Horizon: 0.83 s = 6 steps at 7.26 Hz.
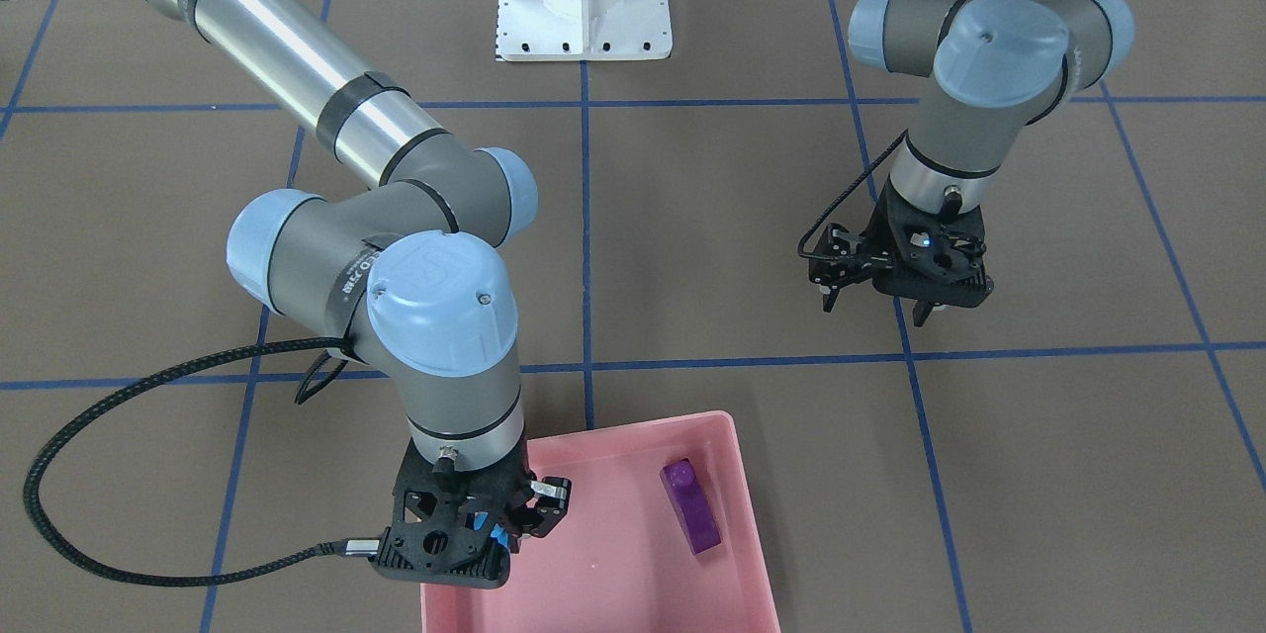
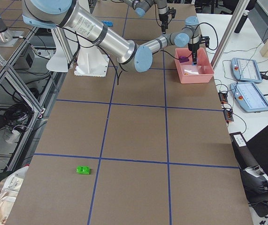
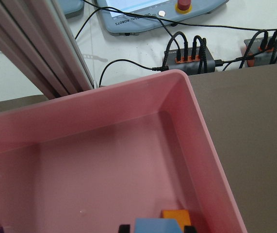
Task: Put all blocks into box
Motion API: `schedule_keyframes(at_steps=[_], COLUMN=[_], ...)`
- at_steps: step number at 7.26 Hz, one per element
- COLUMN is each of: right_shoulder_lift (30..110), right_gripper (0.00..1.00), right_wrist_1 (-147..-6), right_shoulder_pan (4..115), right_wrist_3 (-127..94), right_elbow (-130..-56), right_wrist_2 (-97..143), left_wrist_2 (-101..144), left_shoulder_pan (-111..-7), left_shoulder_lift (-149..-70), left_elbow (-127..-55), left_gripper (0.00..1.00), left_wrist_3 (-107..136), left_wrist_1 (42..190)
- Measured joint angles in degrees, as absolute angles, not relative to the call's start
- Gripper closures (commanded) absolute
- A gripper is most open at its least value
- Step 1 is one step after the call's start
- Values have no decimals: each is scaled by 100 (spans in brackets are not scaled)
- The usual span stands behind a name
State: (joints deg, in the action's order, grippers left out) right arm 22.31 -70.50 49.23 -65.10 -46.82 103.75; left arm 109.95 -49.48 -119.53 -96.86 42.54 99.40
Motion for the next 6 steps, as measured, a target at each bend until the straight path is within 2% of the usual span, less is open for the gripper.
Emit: schedule_keyframes(at_steps=[1, 2, 5, 6], right_shoulder_lift=[2179, 2122, 2082, 2157], right_gripper=[25, 2, 1, 1], right_wrist_1=[-7049, -7049, -7106, -7327], right_shoulder_pan=[4834, 4759, 4753, 4826], right_wrist_3=[-6713, -6897, -6934, -6829], right_elbow=[-4672, -4670, -4771, -5048], right_wrist_2=[10265, 10213, 10334, 10579], left_wrist_2=[10995, 10995, 11002, 11011], left_shoulder_pan=[-4948, -4948, -4937, -4894], left_shoulder_lift=[-11953, -11953, -11886, -11721], left_elbow=[-9686, -9685, -9732, -9875], left_gripper=[0, 0, 0, 0], left_wrist_3=[4254, 4254, 4252, 4248], left_wrist_1=[9940, 9940, 9940, 9940])
